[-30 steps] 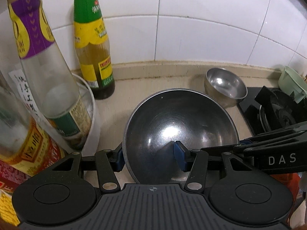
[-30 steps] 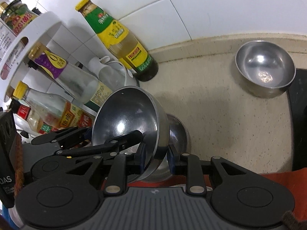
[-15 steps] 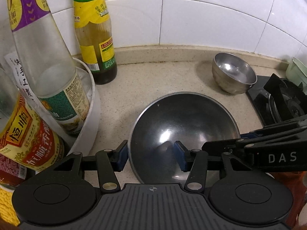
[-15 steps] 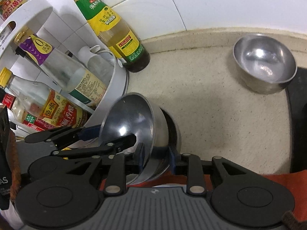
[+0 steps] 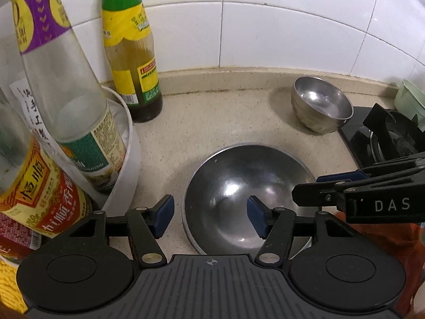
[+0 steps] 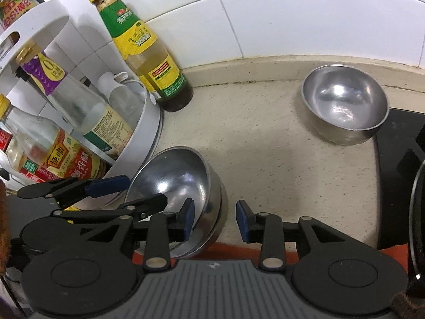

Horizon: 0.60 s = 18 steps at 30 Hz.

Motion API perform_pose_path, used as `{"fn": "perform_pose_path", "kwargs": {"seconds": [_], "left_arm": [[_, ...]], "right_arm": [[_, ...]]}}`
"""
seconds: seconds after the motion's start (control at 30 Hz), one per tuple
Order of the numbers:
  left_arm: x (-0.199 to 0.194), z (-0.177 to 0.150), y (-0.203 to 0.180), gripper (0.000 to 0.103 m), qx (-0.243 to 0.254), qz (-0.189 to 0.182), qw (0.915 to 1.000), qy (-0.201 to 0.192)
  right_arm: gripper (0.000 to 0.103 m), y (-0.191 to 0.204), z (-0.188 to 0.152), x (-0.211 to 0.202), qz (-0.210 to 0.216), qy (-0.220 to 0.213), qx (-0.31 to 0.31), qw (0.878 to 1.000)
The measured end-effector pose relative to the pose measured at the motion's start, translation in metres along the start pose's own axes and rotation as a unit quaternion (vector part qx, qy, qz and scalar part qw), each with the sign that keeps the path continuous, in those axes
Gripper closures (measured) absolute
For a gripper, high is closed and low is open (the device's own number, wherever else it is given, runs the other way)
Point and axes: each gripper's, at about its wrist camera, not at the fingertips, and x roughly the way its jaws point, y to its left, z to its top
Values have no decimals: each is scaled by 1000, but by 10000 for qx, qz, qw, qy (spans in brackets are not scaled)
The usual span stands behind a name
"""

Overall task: Organize plates and bowls
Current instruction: 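Lower the steel bowl into the larger bowl and open the right gripper, then move the right gripper to the steel bowl beside the stove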

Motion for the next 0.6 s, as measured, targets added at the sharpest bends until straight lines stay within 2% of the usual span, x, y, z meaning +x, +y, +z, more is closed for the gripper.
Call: {"fn": "perform_pose_path", "kwargs": {"seconds": [0.13, 0.3, 0.6], "left_arm": [[-4, 5, -6, 26, 112, 23, 9999, -84], [-9, 12, -17, 19, 287, 93, 9994, -197], [-9, 29, -39, 18, 561, 84, 9979, -298]], "right_arm": [[66, -7, 1, -7, 31, -63, 66, 10000], [66, -14, 4, -19, 49, -216, 137, 9997], [66, -38, 16, -47, -189, -600, 283, 9976]]}}
